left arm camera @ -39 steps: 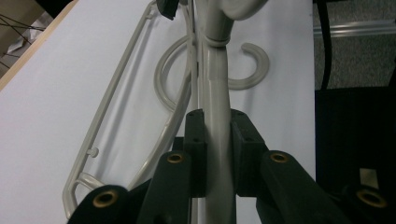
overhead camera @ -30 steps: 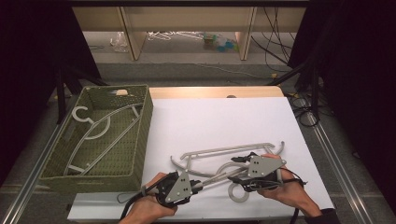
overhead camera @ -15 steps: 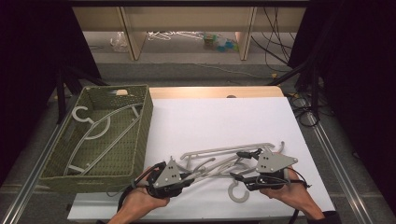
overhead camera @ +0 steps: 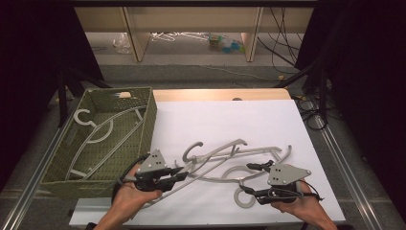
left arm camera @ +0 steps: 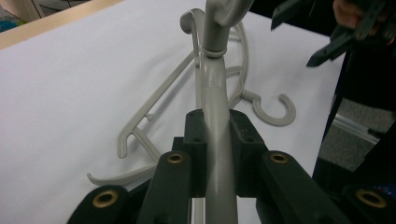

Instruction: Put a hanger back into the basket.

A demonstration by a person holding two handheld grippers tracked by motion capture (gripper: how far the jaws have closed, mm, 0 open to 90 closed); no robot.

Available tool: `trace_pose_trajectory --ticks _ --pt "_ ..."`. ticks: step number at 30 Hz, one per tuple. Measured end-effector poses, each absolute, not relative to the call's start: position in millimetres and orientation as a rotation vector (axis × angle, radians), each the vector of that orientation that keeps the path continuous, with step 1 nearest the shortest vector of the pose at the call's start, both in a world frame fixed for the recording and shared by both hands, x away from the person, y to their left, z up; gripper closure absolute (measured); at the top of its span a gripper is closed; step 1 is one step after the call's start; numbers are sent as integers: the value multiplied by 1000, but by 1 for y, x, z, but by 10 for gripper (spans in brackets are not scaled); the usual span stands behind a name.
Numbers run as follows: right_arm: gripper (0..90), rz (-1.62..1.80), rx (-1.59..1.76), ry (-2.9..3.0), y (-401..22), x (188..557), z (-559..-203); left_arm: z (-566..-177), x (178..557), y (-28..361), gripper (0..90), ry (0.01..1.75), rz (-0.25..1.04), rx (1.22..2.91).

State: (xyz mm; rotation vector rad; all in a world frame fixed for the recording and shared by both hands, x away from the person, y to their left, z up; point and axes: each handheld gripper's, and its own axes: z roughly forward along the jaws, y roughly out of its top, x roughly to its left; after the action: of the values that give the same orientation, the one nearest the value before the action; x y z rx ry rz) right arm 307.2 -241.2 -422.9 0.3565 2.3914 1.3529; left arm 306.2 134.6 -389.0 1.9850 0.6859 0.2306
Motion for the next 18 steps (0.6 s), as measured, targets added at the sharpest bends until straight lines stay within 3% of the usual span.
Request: trace_pose_trajectory --ticks 10,18 --pt "327 1341 368 2416 -241 307 -426 -338 307 179 788 716 320 1822" --pt "312 1338 377 2424 -239 308 -429 -323 315 200 788 754 341 1776"
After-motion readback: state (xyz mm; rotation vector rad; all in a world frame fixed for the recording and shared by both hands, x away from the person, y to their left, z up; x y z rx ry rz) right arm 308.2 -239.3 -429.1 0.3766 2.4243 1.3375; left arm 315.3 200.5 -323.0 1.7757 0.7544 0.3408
